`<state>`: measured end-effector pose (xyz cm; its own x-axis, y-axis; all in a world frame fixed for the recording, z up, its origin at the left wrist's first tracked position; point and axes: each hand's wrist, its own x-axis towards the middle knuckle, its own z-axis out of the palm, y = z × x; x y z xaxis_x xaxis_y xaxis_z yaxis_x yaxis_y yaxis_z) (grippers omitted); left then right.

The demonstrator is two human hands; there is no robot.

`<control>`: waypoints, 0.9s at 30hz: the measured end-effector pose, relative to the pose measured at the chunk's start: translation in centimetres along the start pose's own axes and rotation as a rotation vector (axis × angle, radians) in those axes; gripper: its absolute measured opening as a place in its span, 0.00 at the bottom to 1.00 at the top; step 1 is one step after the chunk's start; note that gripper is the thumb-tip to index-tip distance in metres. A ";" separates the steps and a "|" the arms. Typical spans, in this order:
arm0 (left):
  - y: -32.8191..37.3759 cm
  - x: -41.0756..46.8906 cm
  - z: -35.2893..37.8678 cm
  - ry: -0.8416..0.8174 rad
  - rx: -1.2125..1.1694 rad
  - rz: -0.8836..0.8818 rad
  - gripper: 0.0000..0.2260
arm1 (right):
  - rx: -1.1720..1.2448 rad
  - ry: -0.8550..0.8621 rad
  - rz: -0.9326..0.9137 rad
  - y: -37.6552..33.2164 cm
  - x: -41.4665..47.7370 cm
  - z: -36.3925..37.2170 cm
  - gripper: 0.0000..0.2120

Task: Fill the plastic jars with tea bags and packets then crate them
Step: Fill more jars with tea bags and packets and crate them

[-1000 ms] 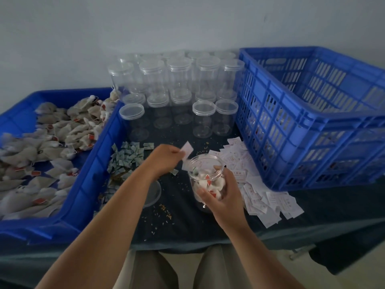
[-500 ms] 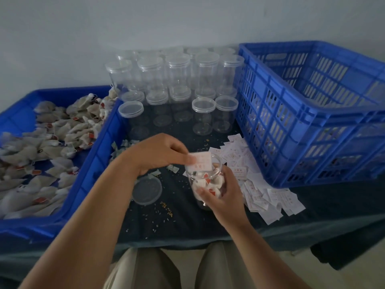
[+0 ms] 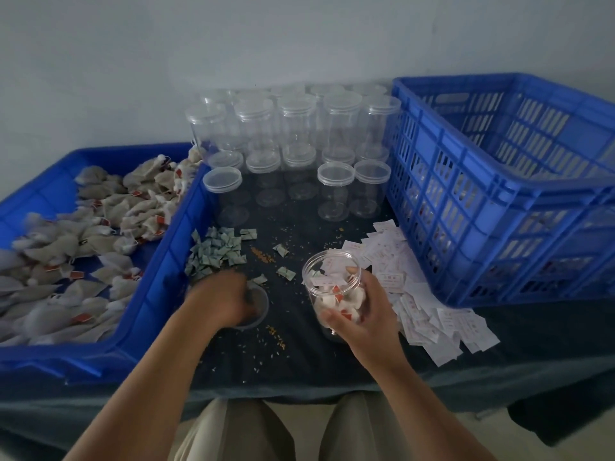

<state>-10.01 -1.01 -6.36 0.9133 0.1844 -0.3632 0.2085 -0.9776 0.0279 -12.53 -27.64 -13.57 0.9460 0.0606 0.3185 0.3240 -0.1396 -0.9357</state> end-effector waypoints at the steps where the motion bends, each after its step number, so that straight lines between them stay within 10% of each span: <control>1: -0.2 0.0 0.5 0.032 -0.019 0.003 0.28 | -0.005 -0.003 -0.006 0.0 0.0 0.0 0.34; 9: 1.6 -1.5 -1.4 0.425 -0.646 0.172 0.05 | 0.012 -0.079 -0.058 -0.5 -0.1 0.2 0.29; 13: 4.3 -3.7 -2.4 0.224 -1.043 0.537 0.12 | -0.004 -0.134 -0.070 -0.8 -0.1 0.4 0.27; 18: 5.8 -5.4 -2.2 0.072 -0.524 0.806 0.27 | -0.019 -0.143 -0.067 -0.8 -0.3 0.4 0.26; 27: 11.9 -7.5 -1.0 0.298 -0.342 0.370 0.34 | -0.129 -0.160 -0.086 0.6 0.0 0.9 0.30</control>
<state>-14.03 -13.96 -2.36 0.9955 -0.0942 0.0042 -0.0873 -0.9035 0.4196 -12.30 -26.82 -14.30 0.9042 0.2327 0.3582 0.4118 -0.2521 -0.8757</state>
